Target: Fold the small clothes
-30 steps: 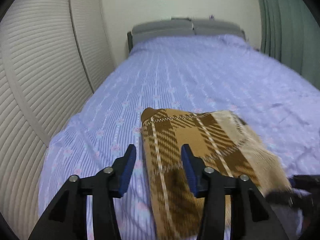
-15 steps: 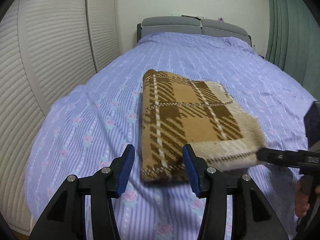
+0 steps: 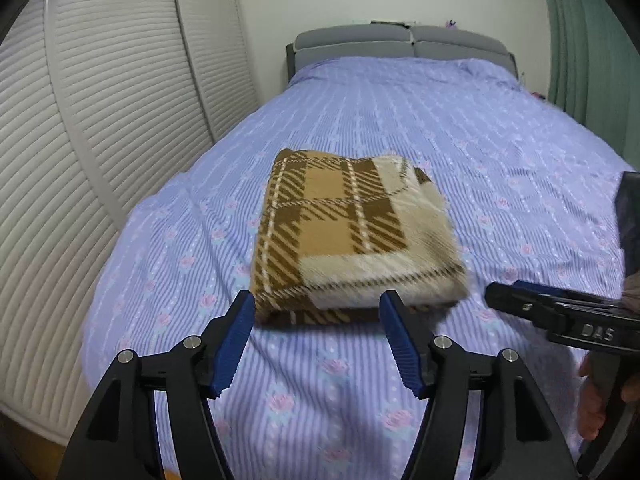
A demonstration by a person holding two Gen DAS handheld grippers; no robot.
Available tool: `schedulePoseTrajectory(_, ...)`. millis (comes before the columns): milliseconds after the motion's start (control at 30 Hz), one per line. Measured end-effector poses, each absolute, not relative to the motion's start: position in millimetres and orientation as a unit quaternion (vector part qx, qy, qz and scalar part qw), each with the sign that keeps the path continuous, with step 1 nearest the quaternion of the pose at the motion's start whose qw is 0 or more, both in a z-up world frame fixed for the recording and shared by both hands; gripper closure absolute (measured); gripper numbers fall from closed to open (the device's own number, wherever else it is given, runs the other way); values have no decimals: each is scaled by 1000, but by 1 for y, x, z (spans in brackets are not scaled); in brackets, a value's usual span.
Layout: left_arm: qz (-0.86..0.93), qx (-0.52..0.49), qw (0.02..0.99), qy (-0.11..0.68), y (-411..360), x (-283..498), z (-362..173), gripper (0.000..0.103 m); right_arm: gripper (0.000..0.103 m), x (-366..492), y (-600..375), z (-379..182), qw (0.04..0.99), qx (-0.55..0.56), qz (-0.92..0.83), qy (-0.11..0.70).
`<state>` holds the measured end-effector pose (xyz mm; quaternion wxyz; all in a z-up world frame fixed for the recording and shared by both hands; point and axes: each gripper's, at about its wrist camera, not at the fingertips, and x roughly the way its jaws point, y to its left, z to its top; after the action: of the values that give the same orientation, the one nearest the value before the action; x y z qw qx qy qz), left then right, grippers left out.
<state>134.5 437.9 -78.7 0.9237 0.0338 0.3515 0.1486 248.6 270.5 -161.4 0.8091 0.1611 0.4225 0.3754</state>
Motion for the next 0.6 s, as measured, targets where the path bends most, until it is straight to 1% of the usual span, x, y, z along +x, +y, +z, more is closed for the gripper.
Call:
schedulePoseTrajectory(67, 144, 39, 924, 351, 423, 131, -72, 31, 32, 240, 255, -152, 819, 148, 369, 414)
schedulePoseTrajectory(133, 145, 57, 925, 346, 404, 126, -66, 29, 29, 233, 236, -142, 831, 129, 357, 408)
schedulePoseTrajectory(200, 147, 74, 924, 345, 384, 121, -62, 24, 22, 225, 207, -130, 848, 110, 343, 388)
schedulePoseTrajectory(300, 141, 86, 926, 339, 354, 115, -54, 20, 17, 211, 167, -112, 872, 83, 317, 363)
schedulePoseTrajectory(367, 127, 83, 931, 332, 333, 108, -47, 14, 12, 204, 140, -101, 883, 70, 303, 350)
schedulePoseTrajectory(400, 120, 80, 934, 326, 320, 104, -43, 13, 12, 199, 131, -98, 888, 63, 296, 345)
schedulePoseTrajectory(467, 112, 75, 940, 314, 301, 97, -36, 6, 12, 189, 102, -87, 898, 54, 281, 334)
schedulePoseTrajectory(533, 102, 67, 946, 300, 279, 89, -28, 2, 10, 178, 72, -77, 906, 47, 272, 322)
schedulePoseTrajectory(600, 90, 62, 952, 285, 256, 78, -21, 1, 10, 168, 50, -70, 911, 42, 262, 315)
